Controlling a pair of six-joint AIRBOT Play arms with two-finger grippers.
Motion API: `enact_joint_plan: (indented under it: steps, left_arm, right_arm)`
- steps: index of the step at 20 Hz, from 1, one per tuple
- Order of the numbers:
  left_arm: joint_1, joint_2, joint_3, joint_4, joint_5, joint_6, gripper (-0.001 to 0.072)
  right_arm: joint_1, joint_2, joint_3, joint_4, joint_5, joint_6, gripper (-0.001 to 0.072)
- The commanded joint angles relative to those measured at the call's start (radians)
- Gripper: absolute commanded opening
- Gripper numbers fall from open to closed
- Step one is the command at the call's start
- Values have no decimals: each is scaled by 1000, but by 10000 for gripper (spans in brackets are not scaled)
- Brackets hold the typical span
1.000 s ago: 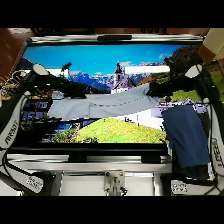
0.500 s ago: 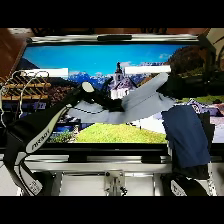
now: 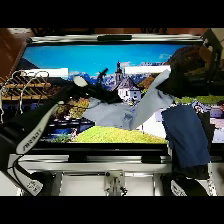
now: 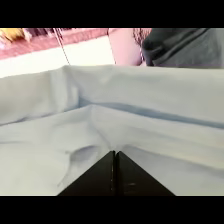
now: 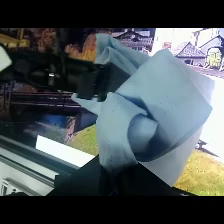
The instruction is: Fold the shirts.
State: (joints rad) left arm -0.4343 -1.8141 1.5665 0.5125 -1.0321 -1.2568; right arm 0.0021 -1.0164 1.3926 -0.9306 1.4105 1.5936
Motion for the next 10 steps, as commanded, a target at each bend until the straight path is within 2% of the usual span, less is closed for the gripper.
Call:
enact_joint_plan:
  steps: [1, 7, 10]
  left_arm:
    - [185, 156, 1, 97, -101, 7, 28]
    - [567, 449, 1, 118, -204, 7, 29]
    - [707, 542, 1, 118, -264, 7, 29]
  right_arm:
    - [98, -106, 0, 27, -126, -42, 74]
    - [409, -374, 0, 40, -418, -61, 74]
    - [505, -528, 0, 71, -576, -56, 75]
